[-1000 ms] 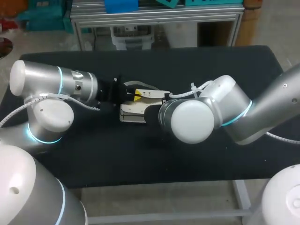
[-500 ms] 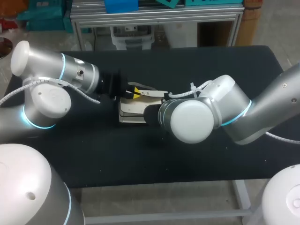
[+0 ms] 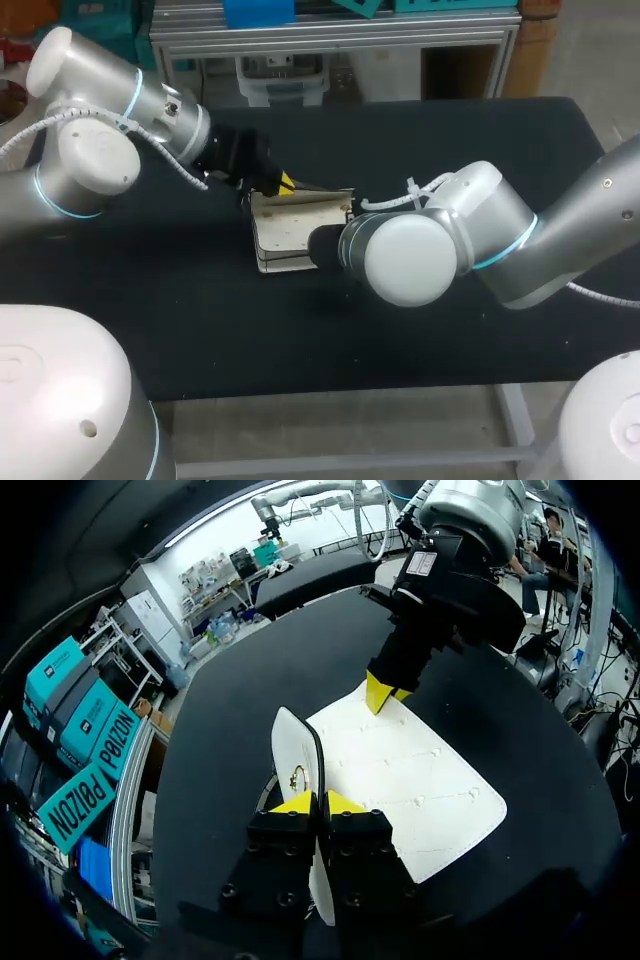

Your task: Pick up the bag, open it, inspect its contents, close it, and place it on the opposite side

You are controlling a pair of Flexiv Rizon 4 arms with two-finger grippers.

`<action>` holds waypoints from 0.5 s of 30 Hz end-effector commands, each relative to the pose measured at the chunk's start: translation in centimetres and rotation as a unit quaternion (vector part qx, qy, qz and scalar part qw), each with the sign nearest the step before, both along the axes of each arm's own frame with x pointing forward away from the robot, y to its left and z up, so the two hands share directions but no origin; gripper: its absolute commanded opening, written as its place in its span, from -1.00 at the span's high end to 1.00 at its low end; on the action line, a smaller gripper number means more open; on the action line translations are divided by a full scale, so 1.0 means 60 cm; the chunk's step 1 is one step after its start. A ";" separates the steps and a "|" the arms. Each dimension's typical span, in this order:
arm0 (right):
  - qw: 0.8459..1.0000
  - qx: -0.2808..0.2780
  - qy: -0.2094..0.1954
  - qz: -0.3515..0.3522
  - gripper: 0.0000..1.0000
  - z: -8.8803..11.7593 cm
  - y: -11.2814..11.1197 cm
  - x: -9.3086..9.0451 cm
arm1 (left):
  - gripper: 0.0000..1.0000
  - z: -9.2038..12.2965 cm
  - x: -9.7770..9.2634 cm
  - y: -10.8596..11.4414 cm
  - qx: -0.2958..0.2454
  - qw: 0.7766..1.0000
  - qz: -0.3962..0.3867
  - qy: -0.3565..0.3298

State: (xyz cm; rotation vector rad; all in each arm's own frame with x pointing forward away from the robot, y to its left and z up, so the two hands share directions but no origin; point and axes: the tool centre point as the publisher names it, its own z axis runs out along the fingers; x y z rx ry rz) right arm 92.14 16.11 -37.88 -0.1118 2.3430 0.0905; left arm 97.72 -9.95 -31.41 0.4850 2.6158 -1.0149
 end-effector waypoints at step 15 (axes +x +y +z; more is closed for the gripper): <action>0.995 0.016 -0.100 0.002 1.00 -0.007 -0.007 -0.002 | -0.98 -0.032 -0.036 -0.009 0.018 0.989 0.017 -0.149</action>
